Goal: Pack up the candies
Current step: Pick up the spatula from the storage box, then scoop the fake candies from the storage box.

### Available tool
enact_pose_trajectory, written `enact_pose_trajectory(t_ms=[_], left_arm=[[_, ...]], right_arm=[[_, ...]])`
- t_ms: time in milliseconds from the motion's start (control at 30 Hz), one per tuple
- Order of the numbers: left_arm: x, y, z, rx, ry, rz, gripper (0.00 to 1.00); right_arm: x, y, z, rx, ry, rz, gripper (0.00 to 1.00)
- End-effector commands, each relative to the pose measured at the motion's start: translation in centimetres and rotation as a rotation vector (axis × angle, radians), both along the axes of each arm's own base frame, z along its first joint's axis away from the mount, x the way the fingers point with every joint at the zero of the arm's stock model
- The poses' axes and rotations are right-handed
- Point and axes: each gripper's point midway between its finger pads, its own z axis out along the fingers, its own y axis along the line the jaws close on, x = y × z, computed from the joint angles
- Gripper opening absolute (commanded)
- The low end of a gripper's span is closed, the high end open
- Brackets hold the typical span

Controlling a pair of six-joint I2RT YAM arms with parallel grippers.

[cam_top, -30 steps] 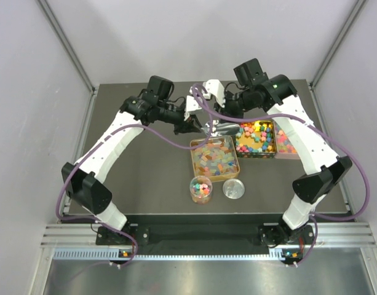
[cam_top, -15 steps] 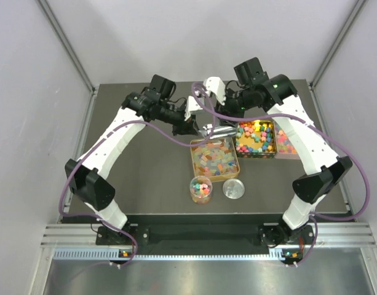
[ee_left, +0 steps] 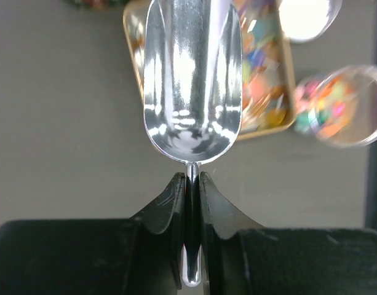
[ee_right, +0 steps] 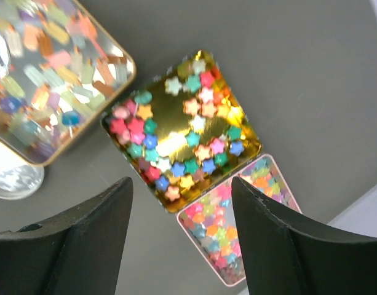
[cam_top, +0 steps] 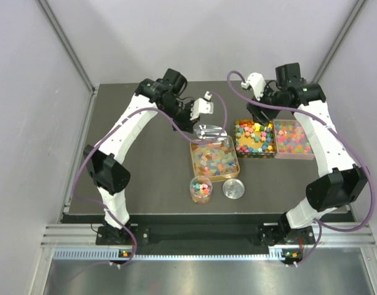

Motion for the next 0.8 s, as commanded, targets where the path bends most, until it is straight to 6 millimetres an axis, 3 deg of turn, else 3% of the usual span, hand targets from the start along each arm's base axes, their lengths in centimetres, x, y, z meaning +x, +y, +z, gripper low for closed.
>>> enact_pose_trajectory(t_ms=[0,100,333,567,700,767], left_arm=[[-2.8,3.8,-3.5,0.330,0.015,-0.096,0.00],[-2.3,4.6,-5.1,0.439,-0.030,-0.148,0.00],[0.4,7.1,-9.2,0.756,-0.114,-0.255,0.00],[4.1,6.5,-11.2,0.913,-0.189,-0.256,0.00],[4.8,6.0,-12.7,0.969,-0.198,-0.278,0.00],[5.2,5.5,-12.2,0.986,-0.235,-0.282,0.00]], right_arm=[[0.6,-1.2,-1.5,-0.079,-0.035,0.007,0.65],[-0.3,-1.1,-3.7,-0.076,0.050,0.013,0.64],[-3.3,-0.4,-6.4,-0.096,0.171,0.059,0.63],[-6.5,-1.4,-8.2,-0.163,0.207,0.059,0.63],[-8.2,-1.4,-8.6,-0.179,0.234,0.075,0.62],[-9.4,-1.4,-8.8,-0.176,0.258,0.088,0.62]])
